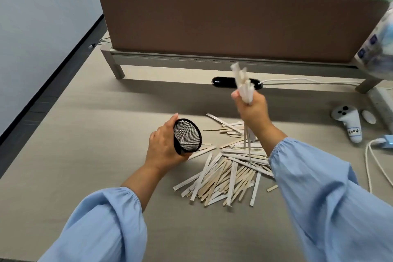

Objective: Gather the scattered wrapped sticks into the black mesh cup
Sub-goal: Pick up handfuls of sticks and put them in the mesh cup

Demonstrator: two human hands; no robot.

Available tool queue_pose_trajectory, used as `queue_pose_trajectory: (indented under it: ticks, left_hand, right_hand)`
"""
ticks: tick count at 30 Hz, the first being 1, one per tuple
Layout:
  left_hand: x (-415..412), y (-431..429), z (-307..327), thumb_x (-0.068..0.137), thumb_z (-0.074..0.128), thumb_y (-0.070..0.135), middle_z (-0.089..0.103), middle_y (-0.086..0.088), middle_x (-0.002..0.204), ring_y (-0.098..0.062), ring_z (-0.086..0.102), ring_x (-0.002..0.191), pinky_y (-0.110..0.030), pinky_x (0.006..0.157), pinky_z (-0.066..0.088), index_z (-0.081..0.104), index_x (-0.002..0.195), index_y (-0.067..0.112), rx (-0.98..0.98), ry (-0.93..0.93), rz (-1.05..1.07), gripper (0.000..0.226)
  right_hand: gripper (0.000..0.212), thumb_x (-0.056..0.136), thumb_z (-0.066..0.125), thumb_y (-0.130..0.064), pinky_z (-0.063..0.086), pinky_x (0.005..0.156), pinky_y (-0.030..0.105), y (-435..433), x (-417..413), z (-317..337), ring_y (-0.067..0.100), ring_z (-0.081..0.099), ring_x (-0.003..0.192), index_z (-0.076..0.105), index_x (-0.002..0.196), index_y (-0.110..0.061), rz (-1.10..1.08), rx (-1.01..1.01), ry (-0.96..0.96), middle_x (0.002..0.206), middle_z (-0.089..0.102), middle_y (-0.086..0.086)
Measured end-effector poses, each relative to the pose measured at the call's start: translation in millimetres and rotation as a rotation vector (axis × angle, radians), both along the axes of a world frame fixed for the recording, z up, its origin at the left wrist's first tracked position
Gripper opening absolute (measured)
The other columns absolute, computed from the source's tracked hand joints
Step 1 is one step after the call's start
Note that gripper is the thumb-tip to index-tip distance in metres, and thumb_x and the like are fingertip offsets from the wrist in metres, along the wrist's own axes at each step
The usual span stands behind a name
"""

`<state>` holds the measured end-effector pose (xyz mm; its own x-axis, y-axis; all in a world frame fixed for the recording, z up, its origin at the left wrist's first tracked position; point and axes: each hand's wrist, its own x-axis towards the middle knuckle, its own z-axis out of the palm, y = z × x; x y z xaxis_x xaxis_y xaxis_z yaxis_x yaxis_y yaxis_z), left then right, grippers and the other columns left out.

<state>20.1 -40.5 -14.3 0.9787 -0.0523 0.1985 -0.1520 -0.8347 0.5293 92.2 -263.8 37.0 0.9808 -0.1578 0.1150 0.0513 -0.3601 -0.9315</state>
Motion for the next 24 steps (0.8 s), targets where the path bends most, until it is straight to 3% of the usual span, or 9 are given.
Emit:
queue_pose_trajectory:
  ticks: [3,5,10,15,24]
  left_hand:
    - [2.6,-12.1,-1.1,0.049,0.084,0.034,0.055,-0.010,0.122,-0.031,0.051,0.106,-0.041,0.090,0.034,0.024,0.139,0.014,0.079,0.034,-0.076,0.110]
    - [2.3,-21.5,-1.2,0.052,0.081,0.038,0.053,-0.007,0.124,-0.029,0.050,0.108,-0.040,0.092,0.032,0.019,0.140,0.014,0.103,0.054,-0.111,0.111]
    - [0.7,-52.9,10.6,0.057,0.079,0.043,0.049,-0.005,0.129,-0.023,0.044,0.115,-0.036,0.098,0.025,0.009,0.142,0.015,0.041,0.096,-0.131,0.113]
    - [2.5,-71.8,21.5,0.057,0.079,0.047,0.045,-0.002,0.136,-0.022,0.042,0.122,-0.038,0.098,0.026,0.010,0.142,0.012,-0.036,0.086,-0.090,0.114]
    - [9.2,-72.5,26.8,0.062,0.074,0.052,0.030,-0.005,0.148,-0.020,0.031,0.132,-0.041,0.101,0.024,0.005,0.142,0.009,0.006,0.208,0.041,0.114]
  right_hand:
    - [0.027,0.092,0.056,-0.016,0.037,0.043,0.016,0.5,0.9,38.9,0.000,0.041,0.039,0.054,0.067,-0.025,-0.126,0.293,-0.140,0.040,0.047,-0.013]
    - [0.024,0.093,0.055,-0.015,0.038,0.044,0.013,2.8,-0.9,62.5,0.000,0.042,0.038,0.055,0.070,-0.024,-0.177,0.392,-0.238,0.043,0.046,-0.013]
    - [0.020,0.090,0.058,-0.017,0.039,0.049,0.014,23.7,-11.2,69.7,0.002,0.042,0.046,0.055,0.072,-0.026,-0.201,0.397,-0.314,0.055,0.045,-0.003]
    - [0.025,0.091,0.057,-0.009,0.037,0.045,0.010,43.5,-26.5,55.2,-0.002,0.043,0.039,0.054,0.071,-0.024,-0.183,0.426,-0.284,0.052,0.046,-0.003]
    - [0.024,0.092,0.057,-0.012,0.038,0.047,0.014,46.7,-31.8,64.2,0.000,0.042,0.040,0.056,0.070,-0.024,-0.206,0.552,-0.240,0.052,0.045,-0.004]
